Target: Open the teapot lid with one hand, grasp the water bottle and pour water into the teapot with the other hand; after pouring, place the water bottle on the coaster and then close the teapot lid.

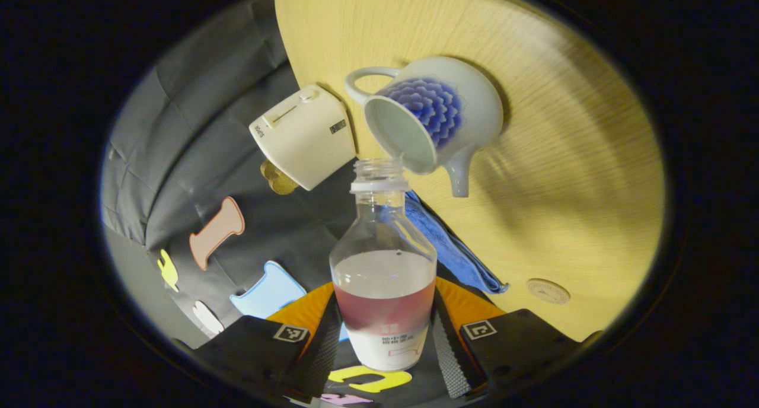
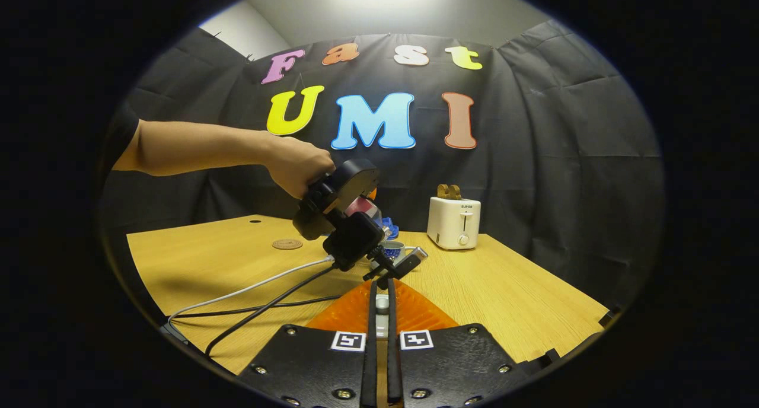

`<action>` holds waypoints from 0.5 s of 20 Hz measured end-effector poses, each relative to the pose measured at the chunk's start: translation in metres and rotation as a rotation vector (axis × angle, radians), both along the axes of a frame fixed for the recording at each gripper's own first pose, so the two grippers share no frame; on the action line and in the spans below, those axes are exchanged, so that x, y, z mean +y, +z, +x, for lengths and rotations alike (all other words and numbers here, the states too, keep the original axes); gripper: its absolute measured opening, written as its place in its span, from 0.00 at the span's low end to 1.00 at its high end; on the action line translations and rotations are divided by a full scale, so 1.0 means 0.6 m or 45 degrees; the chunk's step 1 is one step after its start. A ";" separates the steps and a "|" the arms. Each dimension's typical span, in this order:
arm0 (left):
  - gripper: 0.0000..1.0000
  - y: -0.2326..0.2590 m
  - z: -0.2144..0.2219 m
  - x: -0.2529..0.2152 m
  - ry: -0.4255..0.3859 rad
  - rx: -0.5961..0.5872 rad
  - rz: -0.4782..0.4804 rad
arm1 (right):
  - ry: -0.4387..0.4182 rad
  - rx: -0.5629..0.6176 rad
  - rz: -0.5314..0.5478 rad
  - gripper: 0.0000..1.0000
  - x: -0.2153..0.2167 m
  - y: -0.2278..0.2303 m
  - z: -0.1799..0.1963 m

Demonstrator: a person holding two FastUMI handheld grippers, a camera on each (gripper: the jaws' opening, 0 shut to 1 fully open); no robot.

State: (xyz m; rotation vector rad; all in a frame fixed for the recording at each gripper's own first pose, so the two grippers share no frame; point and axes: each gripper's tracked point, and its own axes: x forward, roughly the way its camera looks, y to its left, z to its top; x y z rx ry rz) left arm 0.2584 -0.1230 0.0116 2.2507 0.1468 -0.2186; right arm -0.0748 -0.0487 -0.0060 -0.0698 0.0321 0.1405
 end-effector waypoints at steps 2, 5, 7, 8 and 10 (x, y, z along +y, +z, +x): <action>0.86 -0.001 -0.001 -0.008 -0.021 0.004 -0.015 | 0.002 0.005 0.005 0.07 0.000 -0.002 -0.001; 0.86 -0.005 -0.001 -0.010 -0.021 0.014 -0.027 | 0.005 0.002 0.002 0.07 0.001 0.000 -0.002; 0.86 -0.006 0.002 -0.008 -0.021 0.017 -0.034 | 0.004 -0.001 0.001 0.07 0.001 0.001 -0.002; 0.86 -0.009 0.001 -0.007 -0.020 0.020 -0.044 | 0.002 0.001 0.003 0.07 0.000 0.001 -0.002; 0.86 -0.011 0.003 -0.006 -0.025 0.029 -0.076 | 0.000 0.008 0.003 0.07 -0.001 -0.002 0.000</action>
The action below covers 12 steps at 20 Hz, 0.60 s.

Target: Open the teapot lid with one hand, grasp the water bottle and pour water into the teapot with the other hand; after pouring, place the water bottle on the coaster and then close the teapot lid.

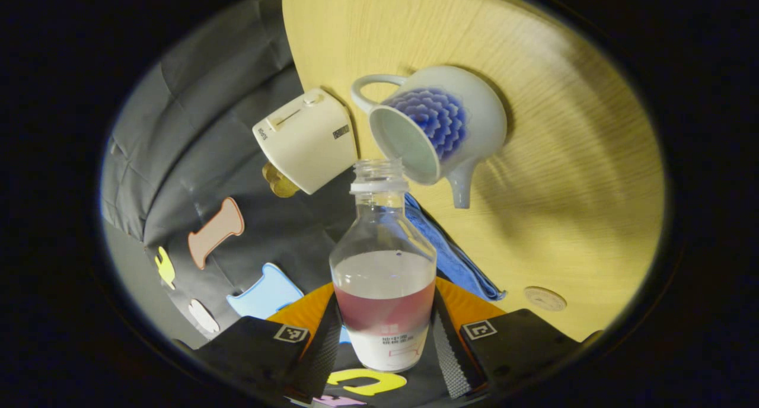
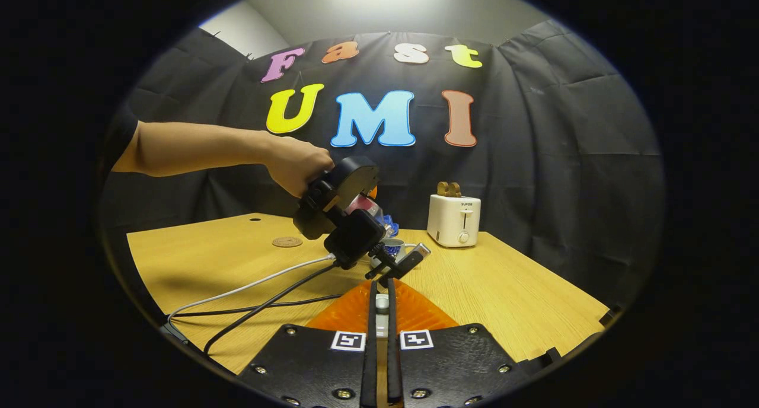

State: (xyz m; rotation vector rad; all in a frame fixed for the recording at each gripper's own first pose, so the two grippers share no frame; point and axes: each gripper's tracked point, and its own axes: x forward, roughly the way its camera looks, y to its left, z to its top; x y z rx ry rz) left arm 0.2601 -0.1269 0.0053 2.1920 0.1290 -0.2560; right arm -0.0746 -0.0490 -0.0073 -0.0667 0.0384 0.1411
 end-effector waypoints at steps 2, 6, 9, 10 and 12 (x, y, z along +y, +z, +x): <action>0.86 -0.005 0.000 0.000 -0.008 0.011 -0.069 | 0.004 0.004 0.003 0.07 0.002 -0.002 0.000; 0.79 -0.022 0.001 0.005 -0.009 0.048 -0.219 | 0.002 0.001 0.004 0.07 0.003 0.002 0.000; 0.86 -0.028 0.004 0.008 -0.032 0.067 -0.381 | 0.000 0.006 0.009 0.07 0.003 0.000 0.001; 0.87 -0.029 0.005 0.014 -0.030 0.076 -0.529 | 0.000 0.006 0.016 0.07 0.002 0.001 0.000; 0.87 -0.028 0.001 0.037 -0.011 0.076 -0.791 | -0.007 0.001 0.019 0.07 0.001 0.006 0.002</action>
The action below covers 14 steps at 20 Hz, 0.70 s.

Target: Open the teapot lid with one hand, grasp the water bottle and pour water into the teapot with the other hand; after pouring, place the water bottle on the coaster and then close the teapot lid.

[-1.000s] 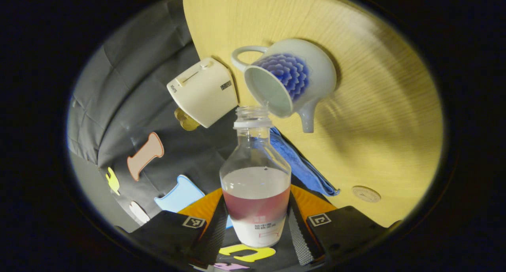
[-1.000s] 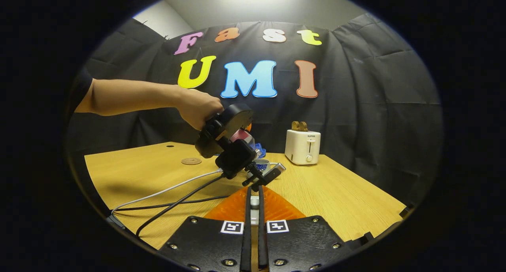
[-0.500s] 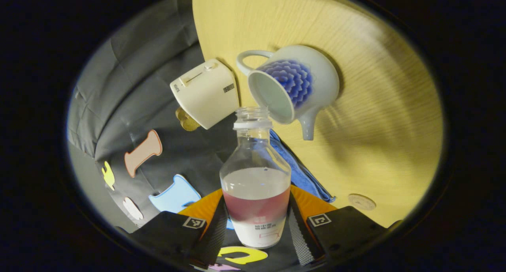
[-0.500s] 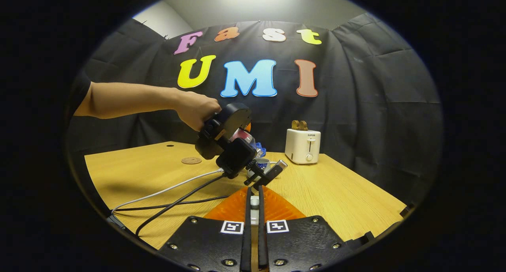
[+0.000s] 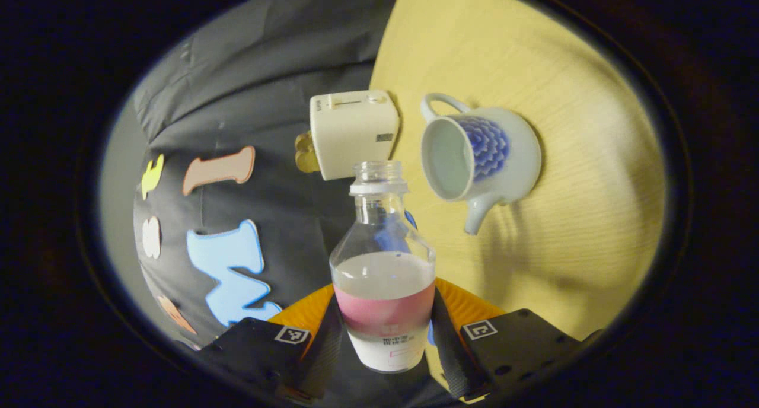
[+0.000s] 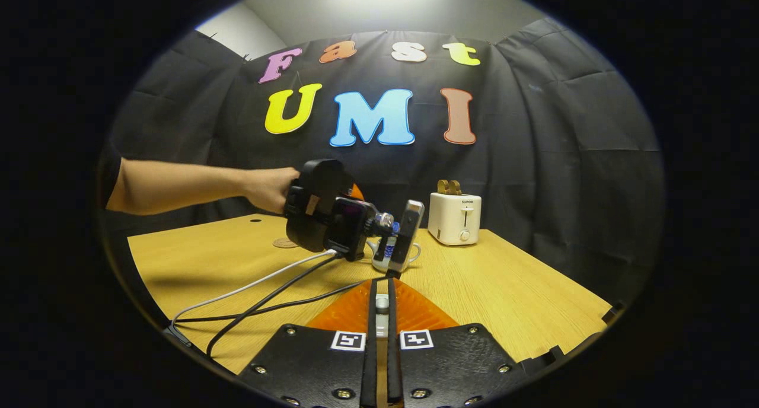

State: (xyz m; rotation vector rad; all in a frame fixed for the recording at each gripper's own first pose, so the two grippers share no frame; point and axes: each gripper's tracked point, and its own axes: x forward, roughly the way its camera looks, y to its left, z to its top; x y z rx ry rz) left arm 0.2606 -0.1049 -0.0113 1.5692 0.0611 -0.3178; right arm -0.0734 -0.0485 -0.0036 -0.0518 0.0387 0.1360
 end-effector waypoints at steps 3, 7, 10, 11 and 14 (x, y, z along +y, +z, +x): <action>0.87 0.021 -0.025 0.049 0.067 -0.016 -0.334 | -0.002 -0.028 0.003 0.07 0.002 0.014 0.008; 0.86 0.048 -0.063 0.115 0.142 -0.054 -0.711 | 0.038 -0.034 -0.004 0.07 0.022 0.021 0.028; 0.86 0.057 -0.096 0.156 0.189 -0.072 -1.064 | 0.056 -0.054 -0.003 0.07 0.033 0.036 0.046; 0.87 0.057 -0.110 0.172 0.198 -0.065 -1.208 | 0.061 -0.062 0.002 0.07 0.038 0.040 0.054; 0.87 0.055 -0.143 0.209 0.233 -0.049 -1.524 | 0.078 -0.069 0.014 0.07 0.053 0.046 0.070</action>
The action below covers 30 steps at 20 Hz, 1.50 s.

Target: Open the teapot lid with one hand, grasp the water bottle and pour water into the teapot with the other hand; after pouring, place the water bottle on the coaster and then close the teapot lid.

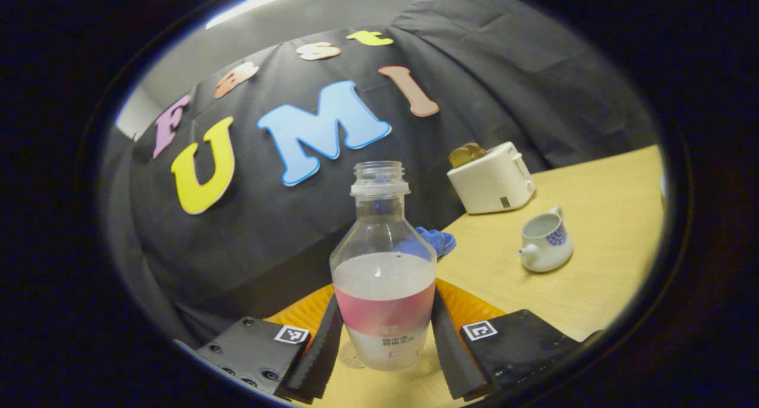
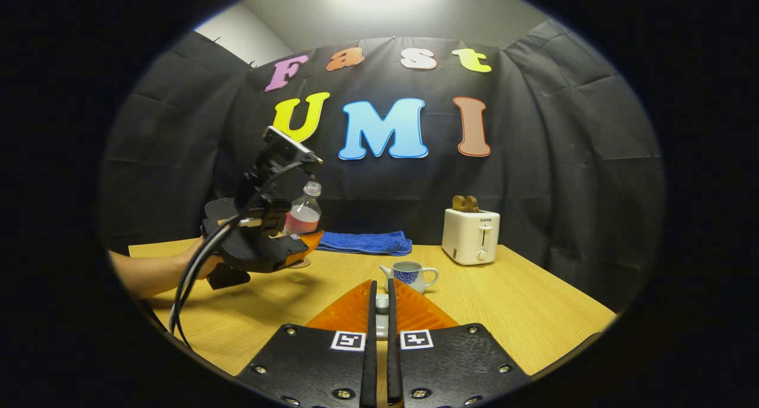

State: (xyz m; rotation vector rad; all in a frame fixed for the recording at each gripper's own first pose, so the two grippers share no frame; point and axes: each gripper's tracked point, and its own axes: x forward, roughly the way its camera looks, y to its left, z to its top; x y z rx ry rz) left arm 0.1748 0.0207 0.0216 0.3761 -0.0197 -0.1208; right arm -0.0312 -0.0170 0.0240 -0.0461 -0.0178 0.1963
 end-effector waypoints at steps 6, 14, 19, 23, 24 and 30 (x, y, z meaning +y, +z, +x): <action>0.86 0.011 0.020 0.105 0.085 -0.002 -0.387 | 0.002 0.013 0.013 0.07 0.008 -0.003 0.013; 0.85 -0.004 0.125 0.186 0.134 0.052 -0.549 | -0.028 0.038 0.027 0.07 -0.006 -0.014 0.024; 0.85 -0.058 0.167 0.187 0.162 0.117 -0.528 | -0.055 0.031 0.020 0.07 -0.019 -0.010 0.031; 0.85 -0.075 0.175 0.185 0.162 0.128 -0.490 | -0.055 0.039 0.021 0.07 -0.018 -0.013 0.035; 0.85 -0.078 0.179 0.183 0.162 0.131 -0.476 | -0.060 0.040 0.018 0.07 -0.020 -0.013 0.036; 0.88 -0.080 0.176 0.189 0.170 0.134 -0.486 | -0.064 0.022 0.003 0.07 -0.019 -0.007 0.035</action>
